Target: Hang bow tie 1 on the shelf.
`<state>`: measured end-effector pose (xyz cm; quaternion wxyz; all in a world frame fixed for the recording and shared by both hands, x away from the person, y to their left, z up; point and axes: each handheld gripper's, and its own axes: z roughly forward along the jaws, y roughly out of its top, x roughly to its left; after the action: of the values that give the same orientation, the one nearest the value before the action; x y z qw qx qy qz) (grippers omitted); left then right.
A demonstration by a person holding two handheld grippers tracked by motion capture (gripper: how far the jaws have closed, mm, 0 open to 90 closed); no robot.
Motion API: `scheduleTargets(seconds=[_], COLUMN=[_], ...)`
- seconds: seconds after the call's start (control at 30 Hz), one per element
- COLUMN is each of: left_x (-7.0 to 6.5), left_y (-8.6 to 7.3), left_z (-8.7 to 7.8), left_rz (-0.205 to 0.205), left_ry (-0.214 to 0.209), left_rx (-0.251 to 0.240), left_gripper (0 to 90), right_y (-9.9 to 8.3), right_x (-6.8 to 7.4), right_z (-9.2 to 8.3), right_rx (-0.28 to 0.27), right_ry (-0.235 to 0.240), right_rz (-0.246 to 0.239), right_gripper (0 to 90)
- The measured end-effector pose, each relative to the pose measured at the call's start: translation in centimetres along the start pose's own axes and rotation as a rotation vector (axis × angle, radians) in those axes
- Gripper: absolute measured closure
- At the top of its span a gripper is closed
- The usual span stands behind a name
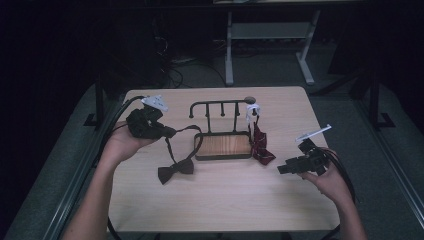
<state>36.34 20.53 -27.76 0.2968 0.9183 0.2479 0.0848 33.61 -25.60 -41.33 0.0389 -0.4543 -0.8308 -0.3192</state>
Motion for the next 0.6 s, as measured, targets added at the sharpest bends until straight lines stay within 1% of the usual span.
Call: scheduleTargets(seconds=[0.07,0.13,0.37,0.53,0.6], left_x=[0.1,0.2,1.0,1.4,1.6], left_y=[0.1,0.3,0.9,1.4,1.7], left_z=[0.0,-0.2,-0.7,-0.9,-0.9], left_rz=[0.005,0.005,-0.016,-0.018,-0.024], left_ry=[0.004,-0.001,-0.026,-0.023,-0.028], left_rx=[0.007,0.003,-0.021,-0.022,-0.025], left_gripper=[90.0,90.0,90.0,90.0,90.0], right_y=[0.0,0.0,0.0,-0.1,-0.1], right_x=[0.0,0.0,0.1,0.0,0.0], right_z=[0.0,-0.1,-0.3,-0.3,-0.3], right_rx=[-0.001,-0.002,-0.007,-0.012,-0.012], right_ry=[0.0,-0.002,-0.004,-0.003,-0.001], right_rz=[-0.003,-0.003,-0.005,-0.004,-0.004], right_gripper=[44.3,44.3,44.3,44.3,44.3])
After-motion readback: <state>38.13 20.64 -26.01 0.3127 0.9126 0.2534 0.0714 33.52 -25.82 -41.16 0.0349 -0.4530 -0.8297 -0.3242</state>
